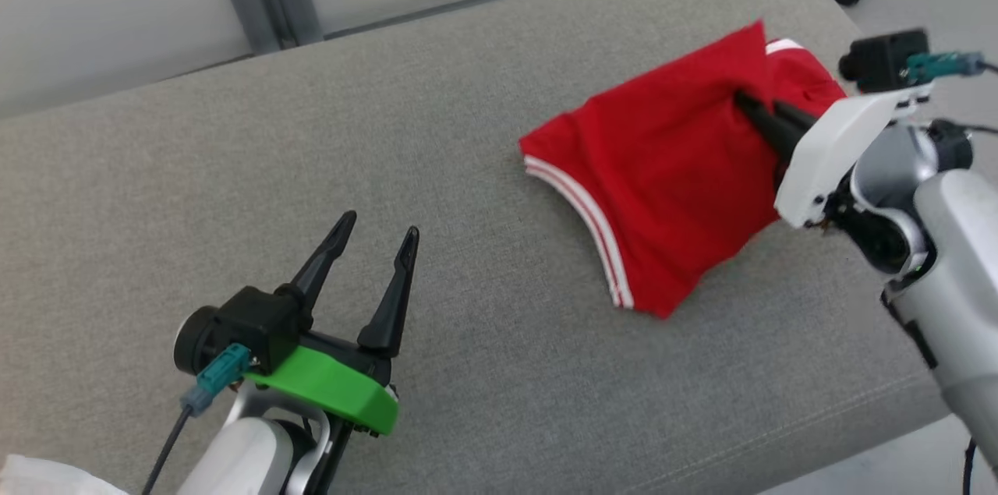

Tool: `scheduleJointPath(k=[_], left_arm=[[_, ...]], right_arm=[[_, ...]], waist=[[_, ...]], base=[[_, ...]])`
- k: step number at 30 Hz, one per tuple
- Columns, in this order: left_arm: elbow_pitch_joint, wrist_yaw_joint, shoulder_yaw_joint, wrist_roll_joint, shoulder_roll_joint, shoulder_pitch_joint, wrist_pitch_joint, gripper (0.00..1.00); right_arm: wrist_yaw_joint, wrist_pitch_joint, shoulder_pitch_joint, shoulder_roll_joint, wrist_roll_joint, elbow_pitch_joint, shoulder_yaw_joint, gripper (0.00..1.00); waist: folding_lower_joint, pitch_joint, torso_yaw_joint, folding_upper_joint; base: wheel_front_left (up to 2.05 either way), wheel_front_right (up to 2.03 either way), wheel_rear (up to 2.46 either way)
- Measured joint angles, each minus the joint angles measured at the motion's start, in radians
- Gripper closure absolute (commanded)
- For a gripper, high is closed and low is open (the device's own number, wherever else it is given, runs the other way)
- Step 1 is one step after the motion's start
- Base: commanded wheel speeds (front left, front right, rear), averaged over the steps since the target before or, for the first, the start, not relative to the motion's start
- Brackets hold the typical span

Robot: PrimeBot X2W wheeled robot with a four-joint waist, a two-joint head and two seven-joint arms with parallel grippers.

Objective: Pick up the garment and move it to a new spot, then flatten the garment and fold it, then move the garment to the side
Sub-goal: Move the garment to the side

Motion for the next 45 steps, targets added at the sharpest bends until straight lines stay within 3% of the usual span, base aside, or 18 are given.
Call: scheduleJointPath(k=[11,18,19,20,21,27,31,39,45], left_arm=[[-0.089,0.010,0.029,0.030,0.086,-0.068,0.080,0.00],[-0.117,0.010,0.031,0.035,0.105,-0.098,0.108,0.00],[-0.118,0.010,0.030,0.036,0.105,-0.101,0.109,0.00],[-0.119,0.010,0.027,0.037,0.106,-0.106,0.109,0.00],[-0.118,0.010,0.026,0.038,0.105,-0.111,0.109,0.00],[-0.084,0.013,0.029,0.031,0.091,-0.110,0.074,0.00],[-0.045,0.014,0.042,0.010,0.070,-0.101,0.026,0.00],[-0.004,0.055,0.097,-0.034,0.059,-0.024,-0.038,0.00],[-0.021,0.083,0.152,-0.080,0.076,0.039,-0.050,0.00]], right_arm=[[0.000,-0.055,-0.168,-0.258,0.061,0.164,-0.063,1.00],[0.001,-0.169,-0.252,-0.290,-0.006,0.319,-0.039,1.00],[0.001,-0.186,-0.263,-0.290,-0.025,0.345,-0.035,0.92],[0.001,-0.211,-0.277,-0.286,-0.036,0.384,-0.037,0.07],[0.001,-0.240,-0.288,-0.285,-0.056,0.422,-0.039,0.00],[0.001,-0.398,-0.337,-0.283,-0.199,0.607,-0.072,0.00],[0.001,-0.490,-0.335,-0.260,-0.226,0.607,-0.071,0.00],[0.001,-0.556,-0.216,-0.222,-0.188,0.339,-0.030,0.00],[0.001,-0.516,-0.037,-0.180,-0.153,0.122,-0.112,0.00]], waist=[[0.0000,0.219,0.008,0.0000],[0.0001,0.329,0.035,0.0000],[0.0001,0.340,0.039,0.0000],[0.0001,0.351,0.046,0.0000],[0.0001,0.360,0.054,0.0000],[0.0002,0.367,0.098,0.0000],[0.0002,0.326,0.117,0.0000],[0.0000,0.172,0.142,0.0000],[0.0000,0.045,0.149,0.0000]], base=[[0.00,0.00,0.00],[0.00,0.00,0.00],[0.00,0.00,0.00],[0.00,0.00,0.00],[0.00,0.00,0.00],[0.00,0.00,0.00],[0.00,0.00,0.00],[0.00,0.00,0.00],[0.00,0.00,0.00]])
